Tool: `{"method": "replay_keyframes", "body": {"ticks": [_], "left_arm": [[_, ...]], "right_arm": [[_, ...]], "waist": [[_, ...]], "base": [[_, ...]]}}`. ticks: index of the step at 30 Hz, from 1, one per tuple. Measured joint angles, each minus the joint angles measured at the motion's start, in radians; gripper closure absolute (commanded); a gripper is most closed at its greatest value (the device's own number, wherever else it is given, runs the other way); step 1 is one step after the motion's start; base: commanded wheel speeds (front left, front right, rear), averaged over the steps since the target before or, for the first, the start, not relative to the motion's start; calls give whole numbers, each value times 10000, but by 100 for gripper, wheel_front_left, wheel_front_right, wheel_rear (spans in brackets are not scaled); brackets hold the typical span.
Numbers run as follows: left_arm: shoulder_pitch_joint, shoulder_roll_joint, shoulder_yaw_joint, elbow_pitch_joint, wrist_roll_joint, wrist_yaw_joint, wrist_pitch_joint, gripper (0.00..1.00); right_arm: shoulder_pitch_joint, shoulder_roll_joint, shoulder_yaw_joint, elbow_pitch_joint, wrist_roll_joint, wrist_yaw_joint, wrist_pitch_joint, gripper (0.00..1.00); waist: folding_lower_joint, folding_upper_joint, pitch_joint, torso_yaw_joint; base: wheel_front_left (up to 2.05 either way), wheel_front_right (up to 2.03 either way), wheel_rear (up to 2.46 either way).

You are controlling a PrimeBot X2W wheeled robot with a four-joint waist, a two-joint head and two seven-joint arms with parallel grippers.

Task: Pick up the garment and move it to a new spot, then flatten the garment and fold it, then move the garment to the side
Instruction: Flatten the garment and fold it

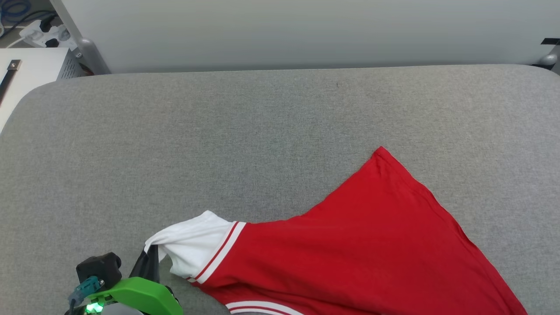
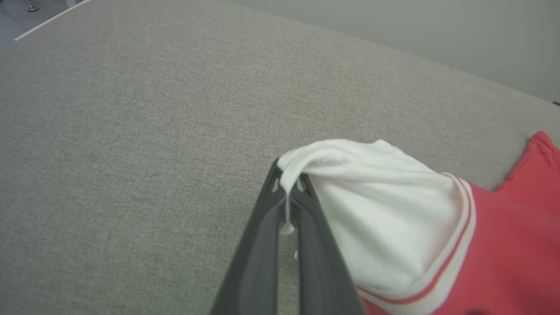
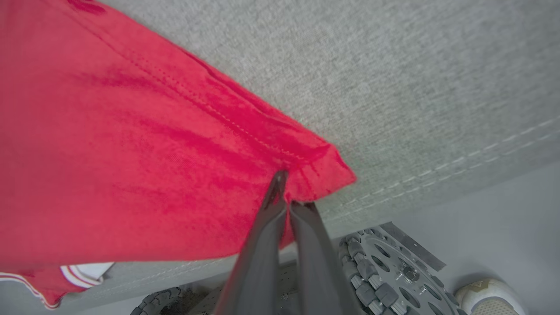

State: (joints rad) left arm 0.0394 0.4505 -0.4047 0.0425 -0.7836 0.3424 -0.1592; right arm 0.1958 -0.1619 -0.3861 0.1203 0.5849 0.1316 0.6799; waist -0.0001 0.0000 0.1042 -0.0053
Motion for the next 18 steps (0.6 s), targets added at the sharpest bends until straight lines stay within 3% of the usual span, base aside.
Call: {"method": "replay_keyframes", "body": {"ticks": [3, 9, 14, 18], "left_arm": [[-4, 0, -13, 21, 0, -36, 0, 100], [-70, -19, -109, 6, 8, -44, -23, 100], [-382, -94, -247, -104, 113, -119, -69, 100], [-790, -211, -472, -199, 293, -138, -71, 100]], "right_arm": [[-77, 40, 90, -119, -117, 0, -558, 0], [-972, -182, 330, -230, -541, 0, -2717, 0], [-2057, -723, 890, 38, -621, 0, -4261, 0], [-3081, -1287, 1691, 583, -612, 0, -4554, 0]], "waist": [[0, 0, 46, 8], [0, 0, 125, 141], [0, 0, 269, 345], [0, 0, 448, 574]], "base": [[0, 0, 0], [0, 0, 0], [0, 0, 0], [0, 0, 0]]}}
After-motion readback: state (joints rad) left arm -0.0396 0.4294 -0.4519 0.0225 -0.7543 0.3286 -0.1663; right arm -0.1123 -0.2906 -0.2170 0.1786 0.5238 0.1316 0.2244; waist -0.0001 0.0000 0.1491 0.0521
